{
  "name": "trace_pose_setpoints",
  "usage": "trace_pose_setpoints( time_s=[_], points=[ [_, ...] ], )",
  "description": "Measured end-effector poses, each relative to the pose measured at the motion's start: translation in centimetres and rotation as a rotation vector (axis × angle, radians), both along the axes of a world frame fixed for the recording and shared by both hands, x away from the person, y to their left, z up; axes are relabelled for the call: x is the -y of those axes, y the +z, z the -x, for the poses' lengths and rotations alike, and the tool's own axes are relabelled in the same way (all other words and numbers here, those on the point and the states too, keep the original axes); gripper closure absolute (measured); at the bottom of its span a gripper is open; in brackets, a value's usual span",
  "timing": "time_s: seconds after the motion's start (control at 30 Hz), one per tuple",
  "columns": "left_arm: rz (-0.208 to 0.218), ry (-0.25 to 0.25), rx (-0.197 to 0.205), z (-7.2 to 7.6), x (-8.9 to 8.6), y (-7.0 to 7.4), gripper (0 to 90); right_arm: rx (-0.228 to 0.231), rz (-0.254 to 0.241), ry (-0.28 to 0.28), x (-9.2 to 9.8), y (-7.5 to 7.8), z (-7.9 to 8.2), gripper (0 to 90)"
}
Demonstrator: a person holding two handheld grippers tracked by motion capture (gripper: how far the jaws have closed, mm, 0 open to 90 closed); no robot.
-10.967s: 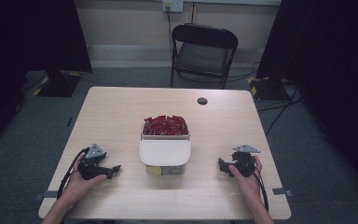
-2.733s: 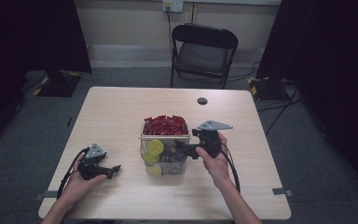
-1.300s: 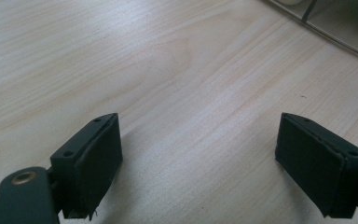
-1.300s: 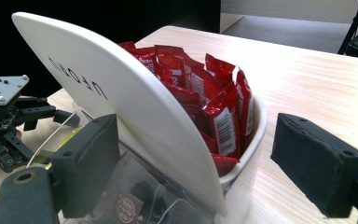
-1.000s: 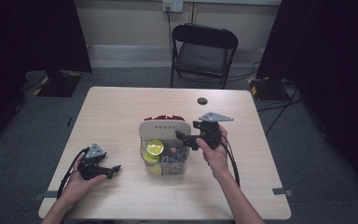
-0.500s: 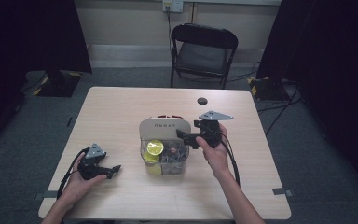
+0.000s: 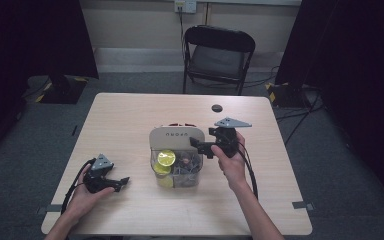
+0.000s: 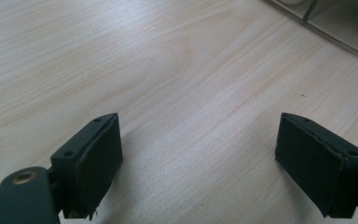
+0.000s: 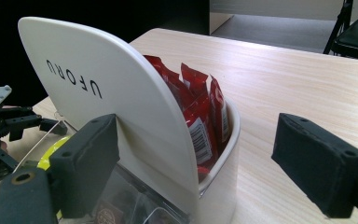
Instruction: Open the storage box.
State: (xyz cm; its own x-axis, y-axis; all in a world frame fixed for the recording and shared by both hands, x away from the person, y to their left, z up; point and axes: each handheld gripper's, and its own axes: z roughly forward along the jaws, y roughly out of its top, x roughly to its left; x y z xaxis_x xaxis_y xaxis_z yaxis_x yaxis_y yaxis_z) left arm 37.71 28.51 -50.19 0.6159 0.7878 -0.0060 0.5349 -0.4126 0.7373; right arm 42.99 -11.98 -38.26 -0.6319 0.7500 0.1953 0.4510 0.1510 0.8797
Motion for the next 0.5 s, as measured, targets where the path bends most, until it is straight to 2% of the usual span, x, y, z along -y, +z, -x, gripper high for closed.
trace_pose_setpoints(
  time_s=[0.13,0.23,0.37,0.4,0.5],
  points=[
    [0.004,0.015,-0.018,0.0,-0.1,0.2,15.9,-0.001,0.000,0.002,0.0,0.0,0.0,13.8],
    [0.036,0.025,-0.046,0.1,-0.1,0.5,17.4,-0.002,-0.001,0.001,0.0,0.1,0.0,13.7],
    [0.064,0.014,-0.028,0.3,0.0,1.0,18.1,-0.002,-0.001,0.000,0.0,0.1,-0.1,13.8],
    [0.089,0.018,-0.027,0.4,0.0,1.2,18.5,-0.001,-0.001,0.000,0.0,0.1,0.0,13.8],
    [0.103,0.008,-0.018,0.6,0.2,1.8,19.0,-0.001,-0.001,0.001,0.0,0.1,-0.1,13.8]
  ],
)
